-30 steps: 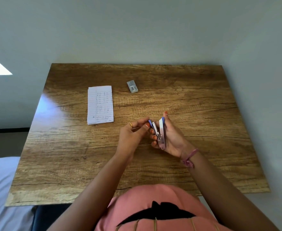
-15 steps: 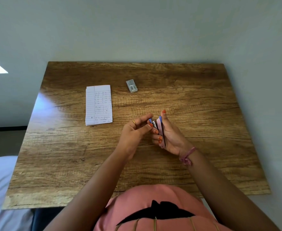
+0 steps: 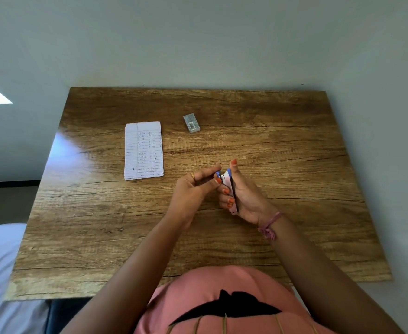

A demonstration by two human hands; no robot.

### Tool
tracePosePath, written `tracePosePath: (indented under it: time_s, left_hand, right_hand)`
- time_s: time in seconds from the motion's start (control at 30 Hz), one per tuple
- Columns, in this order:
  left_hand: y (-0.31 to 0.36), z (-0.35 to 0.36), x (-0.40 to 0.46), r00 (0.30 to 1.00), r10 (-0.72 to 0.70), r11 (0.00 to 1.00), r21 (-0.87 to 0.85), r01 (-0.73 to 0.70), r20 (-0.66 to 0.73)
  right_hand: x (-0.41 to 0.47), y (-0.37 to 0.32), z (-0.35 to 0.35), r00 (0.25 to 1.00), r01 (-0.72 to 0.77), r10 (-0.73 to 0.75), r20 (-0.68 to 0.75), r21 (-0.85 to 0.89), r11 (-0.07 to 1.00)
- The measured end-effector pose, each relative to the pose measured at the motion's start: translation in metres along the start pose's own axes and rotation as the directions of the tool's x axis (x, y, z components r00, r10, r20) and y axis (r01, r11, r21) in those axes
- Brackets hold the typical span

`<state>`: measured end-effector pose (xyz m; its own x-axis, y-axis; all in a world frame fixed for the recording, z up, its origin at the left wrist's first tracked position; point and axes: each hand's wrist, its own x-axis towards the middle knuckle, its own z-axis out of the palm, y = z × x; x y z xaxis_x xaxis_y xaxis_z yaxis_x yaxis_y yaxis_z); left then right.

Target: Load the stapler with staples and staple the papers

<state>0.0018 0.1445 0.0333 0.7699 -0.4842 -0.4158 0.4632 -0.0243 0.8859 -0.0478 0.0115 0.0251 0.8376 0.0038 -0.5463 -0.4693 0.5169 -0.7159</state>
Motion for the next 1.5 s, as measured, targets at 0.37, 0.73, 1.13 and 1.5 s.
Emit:
tracePosePath:
  time_s: [0.37,0.73,1.13,1.5]
  left_hand:
    - [0.02,-0.018,0.009,0.992,0.113,0.969,0.226,-0.099,-0.049]
    - [0.032,-0.096,0.042,0.783,0.434,0.743,0.668,-0.033,-0.445]
    - [0.046,-0.103,0.062,0.809,0.117,0.502,0.737,0.452,-0.577]
    - [0.042,-0.12,0.069,0.832,0.121,0.677,0.658,0.329,-0.541]
  right_hand:
    - [0.007,0.0,0.0,0.999,-0.011,0.005,0.044,0.146,0.989]
    - [0.023,0.0,-0.007,0.998,-0.028,0.015,0.064,0.212,0.977]
    - [0.021,-0.003,-0.005,0.992,-0.054,0.028,0.123,0.217,0.975]
    - [0.025,-0.003,-0.011,0.987,-0.083,0.044,0.157,0.256,0.963]
